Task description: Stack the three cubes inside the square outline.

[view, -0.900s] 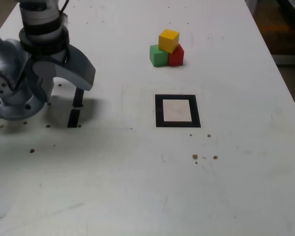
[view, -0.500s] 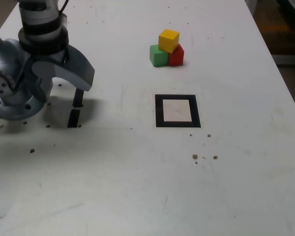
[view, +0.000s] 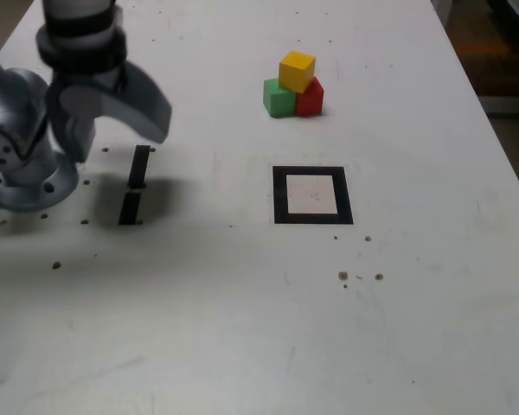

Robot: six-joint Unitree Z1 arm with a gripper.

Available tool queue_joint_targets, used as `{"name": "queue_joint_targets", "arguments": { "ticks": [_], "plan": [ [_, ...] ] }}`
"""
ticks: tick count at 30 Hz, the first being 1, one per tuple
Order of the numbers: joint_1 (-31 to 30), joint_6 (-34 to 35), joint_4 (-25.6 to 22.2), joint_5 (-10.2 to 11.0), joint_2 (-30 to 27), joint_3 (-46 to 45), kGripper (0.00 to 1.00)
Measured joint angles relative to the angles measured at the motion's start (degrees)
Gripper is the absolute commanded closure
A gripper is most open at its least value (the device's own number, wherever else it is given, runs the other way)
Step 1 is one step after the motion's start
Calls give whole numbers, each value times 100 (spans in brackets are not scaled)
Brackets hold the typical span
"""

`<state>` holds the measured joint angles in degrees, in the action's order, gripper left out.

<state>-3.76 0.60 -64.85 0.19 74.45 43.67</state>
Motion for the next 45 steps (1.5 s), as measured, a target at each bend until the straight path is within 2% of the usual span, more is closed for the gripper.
{"name": "queue_joint_targets", "arguments": {
  "ticks": [5, 10, 18, 24, 30, 38, 45],
  "plan": [
    [44, -24, -1008, 343, 223, 960, 0],
    [229, -289, -1956, 388, 782, 1913, 0],
    [859, -1290, -2469, 379, 2008, 3439, 0],
    [1162, -1706, -2575, 367, 2506, 4550, 0],
    [1558, -2044, -2626, 371, 3235, 5687, 0],
    [1958, -2886, -2484, 505, 4175, 7198, 0],
    [2283, -3271, -2202, 939, 4374, 6801, 2]
  ]
}}
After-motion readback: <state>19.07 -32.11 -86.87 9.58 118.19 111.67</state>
